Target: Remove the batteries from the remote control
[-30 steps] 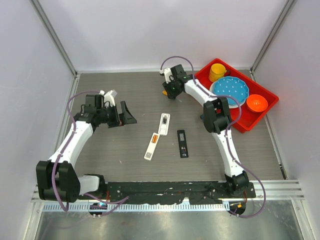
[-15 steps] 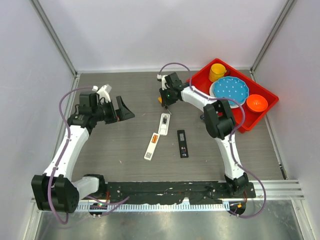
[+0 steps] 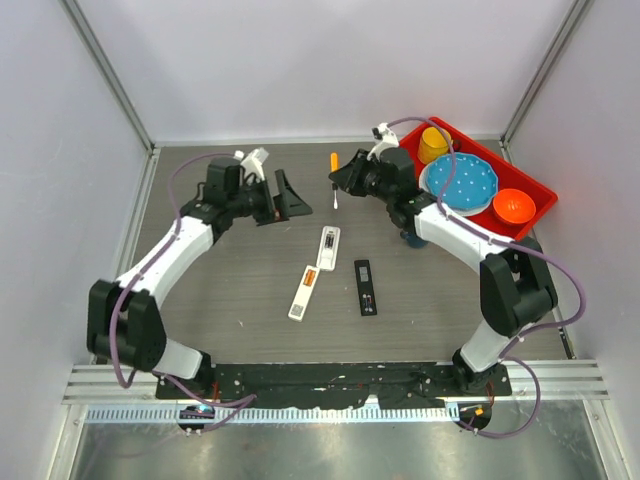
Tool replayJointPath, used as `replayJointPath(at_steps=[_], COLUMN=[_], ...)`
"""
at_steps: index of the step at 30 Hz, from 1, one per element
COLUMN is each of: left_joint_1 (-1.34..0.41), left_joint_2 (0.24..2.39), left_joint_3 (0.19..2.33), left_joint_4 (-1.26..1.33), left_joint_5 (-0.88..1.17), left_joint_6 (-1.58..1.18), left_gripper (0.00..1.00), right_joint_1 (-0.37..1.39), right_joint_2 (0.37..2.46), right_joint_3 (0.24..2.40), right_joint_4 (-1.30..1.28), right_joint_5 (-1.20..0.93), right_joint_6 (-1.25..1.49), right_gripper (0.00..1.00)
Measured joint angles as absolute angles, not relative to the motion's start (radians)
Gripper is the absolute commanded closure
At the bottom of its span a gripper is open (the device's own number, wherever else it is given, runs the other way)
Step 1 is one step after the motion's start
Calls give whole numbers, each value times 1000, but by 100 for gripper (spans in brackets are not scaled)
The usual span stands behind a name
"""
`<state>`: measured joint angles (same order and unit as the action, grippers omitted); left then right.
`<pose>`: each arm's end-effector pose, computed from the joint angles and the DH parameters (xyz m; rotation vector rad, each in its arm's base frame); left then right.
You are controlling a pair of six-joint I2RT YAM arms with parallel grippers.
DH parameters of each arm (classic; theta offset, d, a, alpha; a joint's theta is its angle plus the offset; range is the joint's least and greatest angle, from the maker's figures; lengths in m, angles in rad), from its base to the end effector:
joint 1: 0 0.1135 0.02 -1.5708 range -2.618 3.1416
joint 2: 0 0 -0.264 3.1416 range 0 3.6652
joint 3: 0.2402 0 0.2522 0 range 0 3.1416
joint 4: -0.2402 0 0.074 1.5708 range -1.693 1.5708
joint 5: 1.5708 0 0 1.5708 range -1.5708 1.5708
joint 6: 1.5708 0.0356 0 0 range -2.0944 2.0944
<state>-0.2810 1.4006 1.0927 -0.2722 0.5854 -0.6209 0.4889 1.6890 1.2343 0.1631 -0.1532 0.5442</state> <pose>0.2959 -0.1059 0.2998 -0.0194 2.2666 -1.1336 0.3525 0.1937 0.2906 -0.0572 1.9479 0.8447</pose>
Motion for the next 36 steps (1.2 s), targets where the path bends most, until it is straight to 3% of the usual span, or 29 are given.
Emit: replayJointPath(at_steps=[7,10,13,14,17,19,21,24,25,28,31,32,33,34,36], left_joint_1=[-360,-366,-374,-376,-387,-392,-395,-398,-399,-399,-399,-399,-399,-399,-399], left_joint_2=[1628,1674,1709,1722,1755,1766,1774,1783,1784,1784,1784,1784,1783,1781,1774], left_joint_3=[1189,1190,1209,1220,1246,1249,1249,1250,1251,1251,1251,1251,1251,1251,1251], left_joint_4=[-44,52,113,132,184,218,247,286,301,325,332,330,322,311,266], left_joint_5=[681,715,737,742,759,769,775,791,798,809,815,815,813,812,795], left_joint_6=[-735,-789,-825,-833,-860,-877,-893,-923,-932,-947,-953,-951,-941,-931,-894], left_gripper=[14,23,35,45,58,60,69,88,100,100,100,100,100,100,100], right_joint_1=[480,469,451,446,431,425,424,424,424,422,421,421,421,419,413], right_joint_2=[1639,1639,1636,1634,1633,1633,1633,1633,1633,1633,1633,1633,1633,1633,1633], right_joint_3=[1087,1069,1054,1049,1048,1048,1048,1047,1045,1042,1041,1040,1040,1039,1037], right_joint_4=[372,411,461,474,506,521,530,543,546,554,567,567,567,565,564], right_joint_5=[-214,-236,-256,-260,-274,-280,-290,-299,-303,-307,-312,-315,-317,-324,-347], right_joint_6=[739,799,859,875,912,926,941,953,957,966,963,959,953,947,944], right_gripper=[98,99,99,99,99,99,99,99,99,99,86,69,61,45,32])
